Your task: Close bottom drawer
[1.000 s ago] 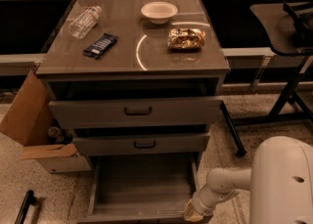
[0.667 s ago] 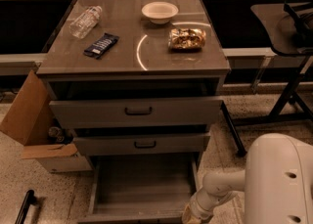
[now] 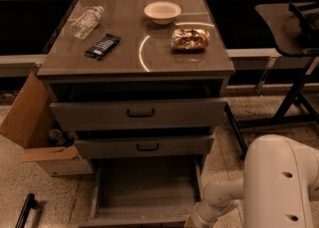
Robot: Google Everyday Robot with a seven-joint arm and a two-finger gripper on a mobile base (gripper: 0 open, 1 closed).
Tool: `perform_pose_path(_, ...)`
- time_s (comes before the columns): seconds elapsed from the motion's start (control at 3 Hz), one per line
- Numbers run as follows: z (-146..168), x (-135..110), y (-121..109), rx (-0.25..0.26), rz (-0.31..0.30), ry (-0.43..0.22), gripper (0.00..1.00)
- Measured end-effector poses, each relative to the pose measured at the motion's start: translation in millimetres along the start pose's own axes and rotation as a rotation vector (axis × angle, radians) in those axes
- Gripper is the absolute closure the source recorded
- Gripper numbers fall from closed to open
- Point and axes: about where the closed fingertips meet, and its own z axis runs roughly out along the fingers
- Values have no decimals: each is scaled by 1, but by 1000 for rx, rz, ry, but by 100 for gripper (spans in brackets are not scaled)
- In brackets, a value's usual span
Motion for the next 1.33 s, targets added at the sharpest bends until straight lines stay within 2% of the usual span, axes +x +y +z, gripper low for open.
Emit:
perform_pose_path(0.67,20,12,-18,89,45,-31,100)
perform_pose_path(1.0,23,15,-34,119,44,-57,100)
perform_pose_path(1.33,22,15,-38,124,42,-60,100)
